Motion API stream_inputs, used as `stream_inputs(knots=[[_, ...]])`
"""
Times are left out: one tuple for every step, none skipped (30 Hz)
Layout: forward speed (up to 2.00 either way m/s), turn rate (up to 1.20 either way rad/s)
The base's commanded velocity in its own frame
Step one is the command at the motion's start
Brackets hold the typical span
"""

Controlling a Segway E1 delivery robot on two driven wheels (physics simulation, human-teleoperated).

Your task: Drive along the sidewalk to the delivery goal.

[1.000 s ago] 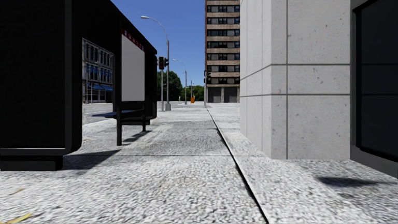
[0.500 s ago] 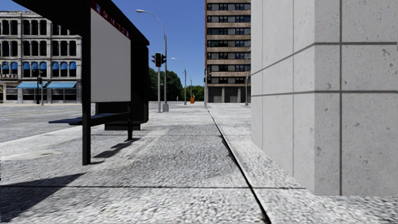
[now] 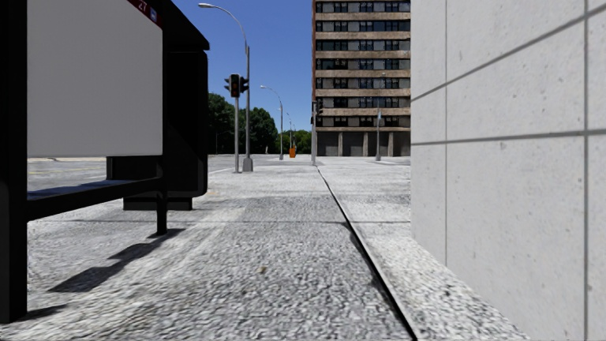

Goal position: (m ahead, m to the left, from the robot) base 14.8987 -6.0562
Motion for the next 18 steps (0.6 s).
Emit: stream_inputs(knots=[[2.0,0.0],[2.0,0.0],[2.0,0.0],[2.0,0.0],[2.0,0.0],[2.0,0.0],[2.0,0.0],[2.0,0.0],[2.0,0.0],[2.0,0.0],[2.0,0.0],[2.0,0.0],[2.0,0.0],[2.0,0.0],[2.0,0.0],[2.0,0.0],[2.0,0.0],[2.0,0.0]])
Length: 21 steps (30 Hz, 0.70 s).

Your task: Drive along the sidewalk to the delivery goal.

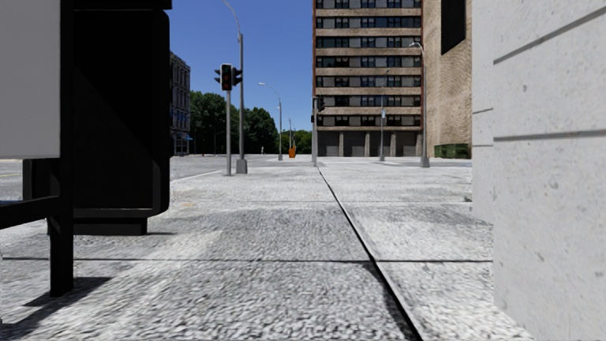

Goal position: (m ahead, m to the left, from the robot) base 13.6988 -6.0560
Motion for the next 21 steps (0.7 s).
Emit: stream_inputs(knots=[[2.0,0.0],[2.0,0.0],[2.0,0.0],[2.0,0.0],[2.0,0.0],[2.0,0.0],[2.0,0.0],[2.0,0.0],[2.0,0.0],[2.0,0.0],[2.0,0.0],[2.0,0.0],[2.0,0.0],[2.0,0.0],[2.0,0.0],[2.0,0.0],[2.0,0.0],[2.0,0.0],[2.0,0.0],[2.0,0.0],[2.0,0.0]])
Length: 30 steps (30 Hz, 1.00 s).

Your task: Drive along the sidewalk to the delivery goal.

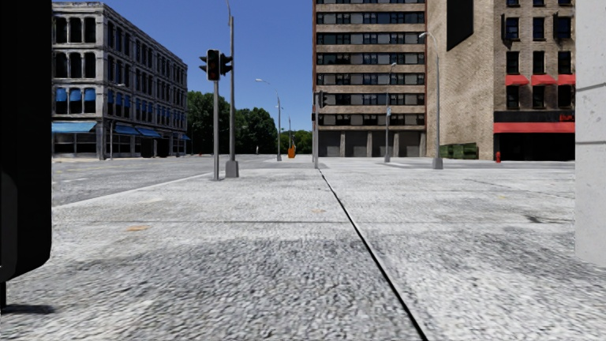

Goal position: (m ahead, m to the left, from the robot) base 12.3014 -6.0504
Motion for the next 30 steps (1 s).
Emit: stream_inputs(knots=[[2.0,0.0],[2.0,0.0],[2.0,0.0],[2.0,0.0],[2.0,0.0],[2.0,0.0],[2.0,0.0],[2.0,0.0],[2.0,0.0],[2.0,0.0],[2.0,0.0],[2.0,0.0],[2.0,0.0],[2.0,0.0],[2.0,0.0],[2.0,0.0],[2.0,0.0],[2.0,0.0],[2.0,0.0],[2.0,0.0],[2.0,0.0],[2.0,0.0],[2.0,0.0],[2.0,0.0],[2.0,0.0],[2.0,0.0],[2.0,0.0],[2.0,0.0],[2.0,-0.16],[2.0,-0.4]])
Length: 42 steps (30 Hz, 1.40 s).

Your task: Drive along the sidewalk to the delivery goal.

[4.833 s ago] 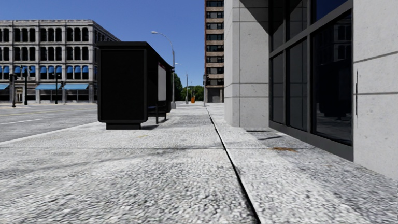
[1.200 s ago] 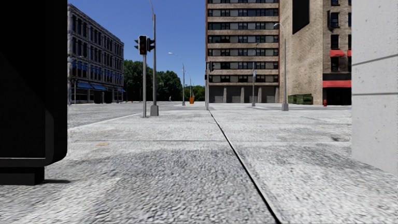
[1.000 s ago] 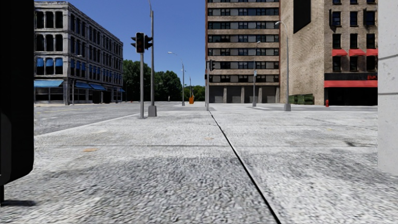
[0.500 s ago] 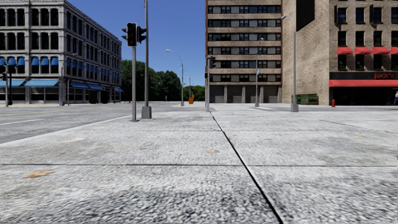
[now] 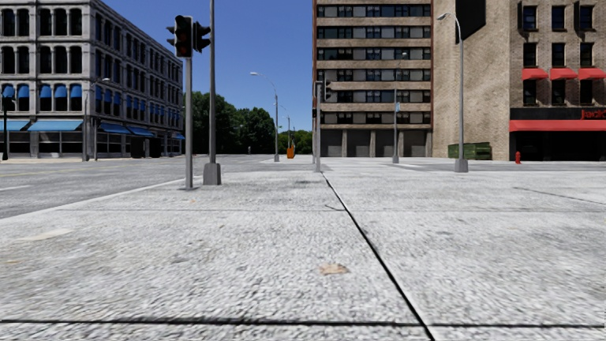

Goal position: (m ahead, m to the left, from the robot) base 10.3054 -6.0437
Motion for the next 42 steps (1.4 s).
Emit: stream_inputs(knots=[[2.0,-0.67],[2.0,-0.67],[1.97,-0.9],[1.83,-1.01],[1.72,-1.04],[1.7,-1.04],[1.69,-1.04],[1.68,-1.05],[1.68,-1.06],[1.68,-1.06],[1.68,-1.06],[1.68,-1.06],[1.68,-0.87],[1.68,-0.87],[1.68,-0.69],[1.78,0.0],[1.86,0.0],[1.89,0.0],[1.9,0.0],[1.91,0.0],[1.91,0.0],[1.91,0.0],[1.92,0.0],[1.92,0.0],[1.92,0.0],[1.92,0.0],[1.92,0.0],[1.92,0.0],[1.92,0.0],[1.92,0.0],[1.92,0.0],[1.92,0.0],[1.94,0.0],[1.94,0.0],[1.95,0.0],[1.96,-0.12],[1.98,-0.58],[2.0,-1.03],[2.0,-1.2],[2.0,-1.2],[2.0,-1.2],[2.0,-1.2]])
